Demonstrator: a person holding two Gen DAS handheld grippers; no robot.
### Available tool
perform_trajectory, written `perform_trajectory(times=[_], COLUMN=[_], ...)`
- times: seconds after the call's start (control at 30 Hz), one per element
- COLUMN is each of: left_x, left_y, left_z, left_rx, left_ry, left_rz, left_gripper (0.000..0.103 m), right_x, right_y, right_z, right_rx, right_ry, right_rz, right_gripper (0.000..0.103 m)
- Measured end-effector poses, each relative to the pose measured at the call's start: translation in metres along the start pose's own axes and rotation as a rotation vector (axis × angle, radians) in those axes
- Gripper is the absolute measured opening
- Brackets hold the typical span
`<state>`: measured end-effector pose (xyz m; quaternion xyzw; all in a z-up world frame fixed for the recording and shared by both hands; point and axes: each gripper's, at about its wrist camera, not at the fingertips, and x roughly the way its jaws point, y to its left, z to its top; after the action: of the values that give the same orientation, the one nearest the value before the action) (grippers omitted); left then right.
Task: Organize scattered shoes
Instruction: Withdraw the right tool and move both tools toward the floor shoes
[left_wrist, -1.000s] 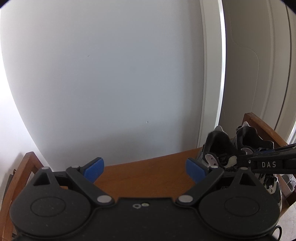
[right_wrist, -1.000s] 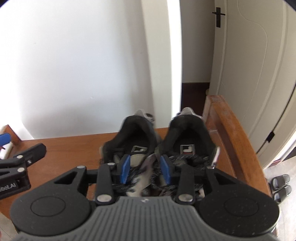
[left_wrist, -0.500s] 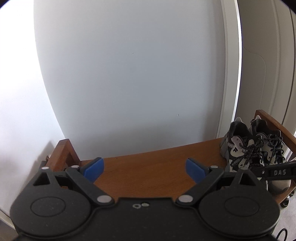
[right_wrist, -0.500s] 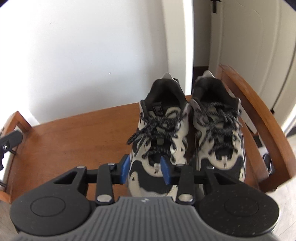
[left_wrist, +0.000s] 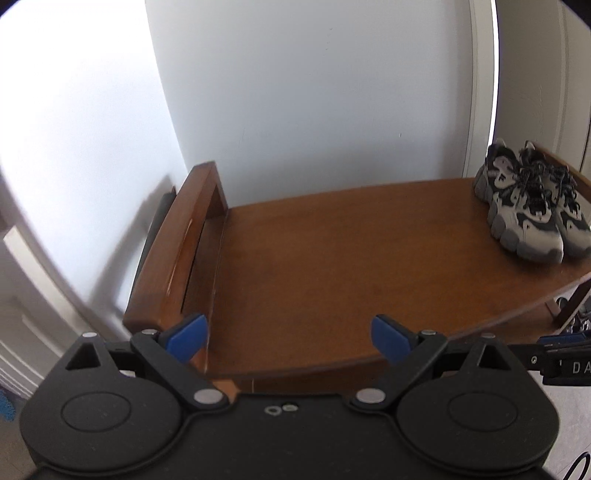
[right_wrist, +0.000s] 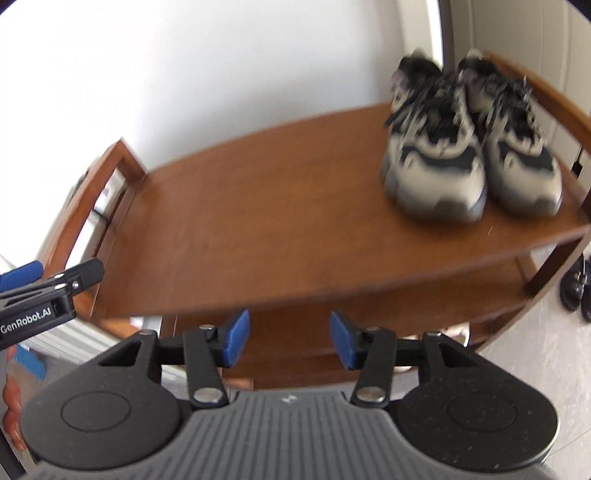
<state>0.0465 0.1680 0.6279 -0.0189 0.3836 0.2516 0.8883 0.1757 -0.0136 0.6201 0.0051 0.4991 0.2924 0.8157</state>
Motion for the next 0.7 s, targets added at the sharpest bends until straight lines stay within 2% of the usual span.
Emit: perform_trajectory(times=[0.1, 0.17, 0.23, 0.3, 0.43, 0.7], left_x=[-0.008, -0.013, -0.020, -0.023, -0.036, -0.070], left_y=[0.009, 0.012, 0.013, 0.011, -0.002, -0.009], left_z=[-0.023, -0.040, -0.058, -0.073, -0.116, -0.189], left_rx=[-0.033, -0.060, -0.085, -0.103, -0.159, -0.208], left_ry=[0.031, 0.057, 0.081, 0.105, 0.167, 0.252], left_rz=[0.029, 0.058, 0.089, 0.110, 0.134, 0.190], left_gripper=[0.096, 0.096, 0.096, 0.096, 0.096, 0.096], right_x=[-0.001, -0.004, 0.000, 0.005, 0.017, 0.028], right_y=[0.011, 0.019, 0.022, 0.024, 0.025, 0.014], right_z=[-0.021, -0.038, -0.052, -0.067, -0.101, -0.169], right_rx=[-0.033, -0.058, -0.083, -0.120, -0.223, -0.315], right_ry=[-0.030, -0.055, -0.045, -0.003, 0.137, 0.283], right_rz=[0.012, 0.037, 0.068, 0.088, 0.100, 0.148], right_gripper=[0.059, 0.070, 0.074, 0.075, 0.075, 0.076])
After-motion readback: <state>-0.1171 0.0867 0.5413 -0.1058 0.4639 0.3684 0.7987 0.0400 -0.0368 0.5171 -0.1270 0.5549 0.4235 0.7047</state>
